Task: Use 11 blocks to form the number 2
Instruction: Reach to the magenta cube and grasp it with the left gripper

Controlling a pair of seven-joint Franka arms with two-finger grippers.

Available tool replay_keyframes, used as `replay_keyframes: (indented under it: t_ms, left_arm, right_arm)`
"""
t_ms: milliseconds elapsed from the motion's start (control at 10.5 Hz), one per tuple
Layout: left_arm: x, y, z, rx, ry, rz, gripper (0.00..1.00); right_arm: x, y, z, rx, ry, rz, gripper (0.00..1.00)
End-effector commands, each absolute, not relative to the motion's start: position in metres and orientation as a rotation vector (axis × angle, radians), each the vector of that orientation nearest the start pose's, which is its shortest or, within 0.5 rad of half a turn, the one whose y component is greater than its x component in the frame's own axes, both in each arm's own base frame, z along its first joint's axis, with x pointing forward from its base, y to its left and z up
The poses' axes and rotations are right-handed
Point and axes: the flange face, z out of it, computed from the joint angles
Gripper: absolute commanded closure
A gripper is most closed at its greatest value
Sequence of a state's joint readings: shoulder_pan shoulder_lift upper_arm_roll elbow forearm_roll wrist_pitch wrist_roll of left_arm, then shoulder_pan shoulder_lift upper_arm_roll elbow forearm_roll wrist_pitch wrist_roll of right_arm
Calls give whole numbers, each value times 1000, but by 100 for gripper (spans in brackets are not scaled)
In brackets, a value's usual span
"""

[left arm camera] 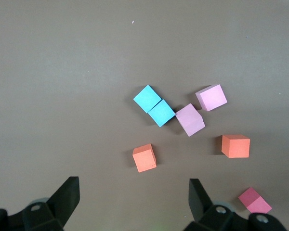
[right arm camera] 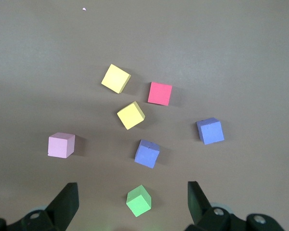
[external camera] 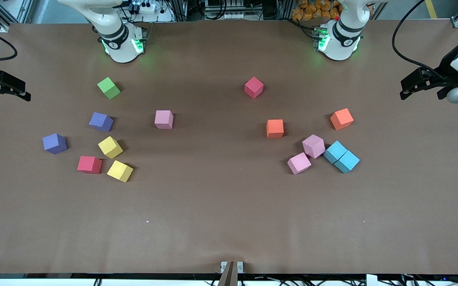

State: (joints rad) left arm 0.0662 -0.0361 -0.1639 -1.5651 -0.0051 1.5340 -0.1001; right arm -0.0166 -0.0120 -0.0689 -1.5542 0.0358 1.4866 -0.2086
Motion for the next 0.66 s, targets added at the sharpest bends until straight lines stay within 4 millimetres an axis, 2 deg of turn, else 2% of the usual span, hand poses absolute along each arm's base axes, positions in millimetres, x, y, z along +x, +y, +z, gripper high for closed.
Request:
replay_keyframes:
  t_ms: [0,285,380,569]
  left_arm:
    - [534,-53,650,-3118,25,-7,0]
    - [537,-57,636,-3125,87,37,0]
    - [535,-74,621,-3122,186,88,0]
    - [527,-108,571,-3170,252,224,0]
  right_arm:
    - [538,-50,642,-3047,-190,20,0]
    - [542,-44,637,-3033,-200,14,0]
    - [541,-44,639,-3035,-201,8,0]
    - [539,-45,639,-3041,-204,23,0]
